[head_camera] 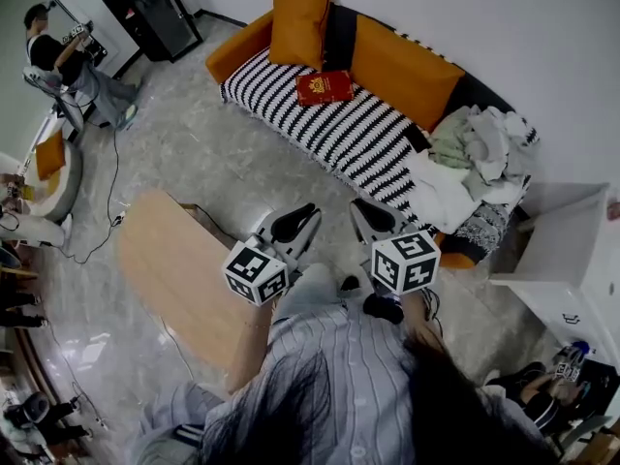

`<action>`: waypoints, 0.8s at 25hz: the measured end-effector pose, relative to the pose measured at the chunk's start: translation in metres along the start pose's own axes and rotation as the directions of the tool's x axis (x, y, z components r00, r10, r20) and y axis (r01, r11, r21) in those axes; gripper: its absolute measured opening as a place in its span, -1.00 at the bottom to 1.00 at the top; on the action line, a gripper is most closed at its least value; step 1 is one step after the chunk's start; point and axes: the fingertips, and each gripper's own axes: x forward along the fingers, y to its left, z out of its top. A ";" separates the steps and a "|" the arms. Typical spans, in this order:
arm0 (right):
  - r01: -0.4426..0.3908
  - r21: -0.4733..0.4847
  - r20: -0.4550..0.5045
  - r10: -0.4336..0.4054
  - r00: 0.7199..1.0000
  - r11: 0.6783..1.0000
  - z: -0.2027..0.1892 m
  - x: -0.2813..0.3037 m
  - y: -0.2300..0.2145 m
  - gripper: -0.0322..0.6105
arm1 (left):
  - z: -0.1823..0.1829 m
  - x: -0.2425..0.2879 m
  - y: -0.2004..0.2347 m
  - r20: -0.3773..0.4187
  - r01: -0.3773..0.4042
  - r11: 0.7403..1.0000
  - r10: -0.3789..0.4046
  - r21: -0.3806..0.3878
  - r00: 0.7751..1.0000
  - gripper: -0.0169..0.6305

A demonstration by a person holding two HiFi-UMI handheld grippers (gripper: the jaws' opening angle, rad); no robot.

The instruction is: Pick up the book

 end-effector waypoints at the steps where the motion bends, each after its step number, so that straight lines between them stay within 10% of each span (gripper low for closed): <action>1: -0.002 0.003 -0.002 0.002 1.000 1.000 -0.001 0.001 -0.003 -0.78 | -0.002 0.002 0.000 -0.005 0.001 1.000 -0.001 -0.003 1.000 -0.82; 20: -0.017 0.039 -0.050 0.019 0.999 0.999 0.015 0.075 -0.042 -0.78 | 0.002 0.043 0.072 -0.019 -0.024 0.999 0.023 -0.037 1.000 -0.82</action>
